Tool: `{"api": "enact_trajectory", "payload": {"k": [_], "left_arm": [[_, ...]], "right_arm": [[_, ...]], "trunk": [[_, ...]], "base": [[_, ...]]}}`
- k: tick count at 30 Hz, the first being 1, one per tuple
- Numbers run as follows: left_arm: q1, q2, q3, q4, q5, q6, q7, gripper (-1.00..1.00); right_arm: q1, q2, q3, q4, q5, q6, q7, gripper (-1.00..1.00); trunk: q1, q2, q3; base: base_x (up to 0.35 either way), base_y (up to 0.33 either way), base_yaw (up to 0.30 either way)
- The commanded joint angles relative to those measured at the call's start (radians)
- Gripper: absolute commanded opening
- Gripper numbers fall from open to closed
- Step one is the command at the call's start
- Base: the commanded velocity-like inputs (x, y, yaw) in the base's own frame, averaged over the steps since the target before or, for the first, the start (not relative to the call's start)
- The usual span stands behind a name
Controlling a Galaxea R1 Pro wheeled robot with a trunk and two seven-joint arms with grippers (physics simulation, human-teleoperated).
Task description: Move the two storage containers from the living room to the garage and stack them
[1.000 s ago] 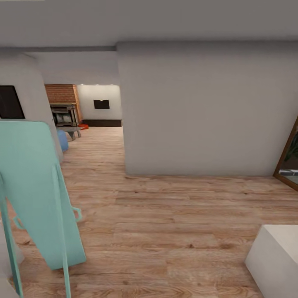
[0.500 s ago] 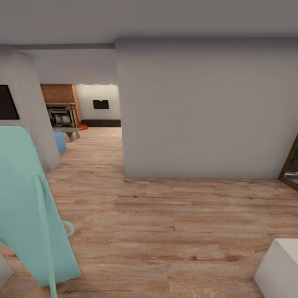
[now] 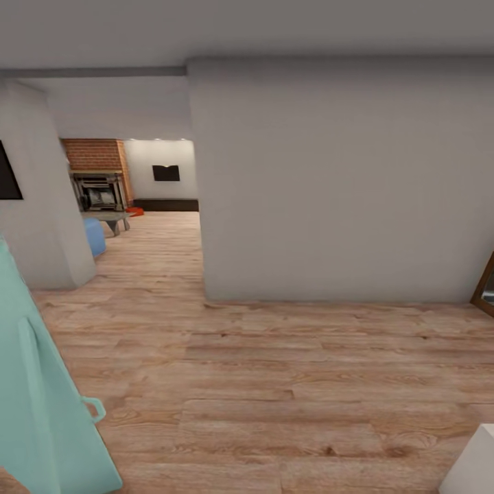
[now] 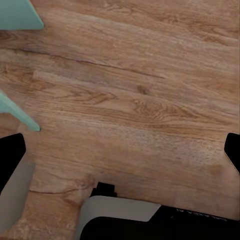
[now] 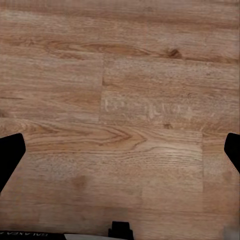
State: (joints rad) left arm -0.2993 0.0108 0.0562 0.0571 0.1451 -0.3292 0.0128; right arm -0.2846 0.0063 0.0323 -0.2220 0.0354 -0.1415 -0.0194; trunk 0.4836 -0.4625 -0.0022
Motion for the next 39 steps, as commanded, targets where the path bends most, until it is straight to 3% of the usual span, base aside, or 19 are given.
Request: {"api": "enact_trajectory", "payload": {"k": [1,39], "left_arm": [[-0.001,0.000,0.005,0.004,0.001,-0.007,-0.001,1.00],[-0.001,-0.002,0.005,0.004,0.001,-0.007,0.000,1.00]], "right_arm": [[-0.001,0.000,0.003,0.001,0.004,-0.003,-0.002,1.00],[0.000,0.000,0.003,0.001,0.004,-0.003,-0.002,1.00]], "trunk": [[0.001,0.000,0.000],[0.001,0.000,0.000]], "base": [[0.323,0.000,0.000],[0.323,0.000,0.000]]}}
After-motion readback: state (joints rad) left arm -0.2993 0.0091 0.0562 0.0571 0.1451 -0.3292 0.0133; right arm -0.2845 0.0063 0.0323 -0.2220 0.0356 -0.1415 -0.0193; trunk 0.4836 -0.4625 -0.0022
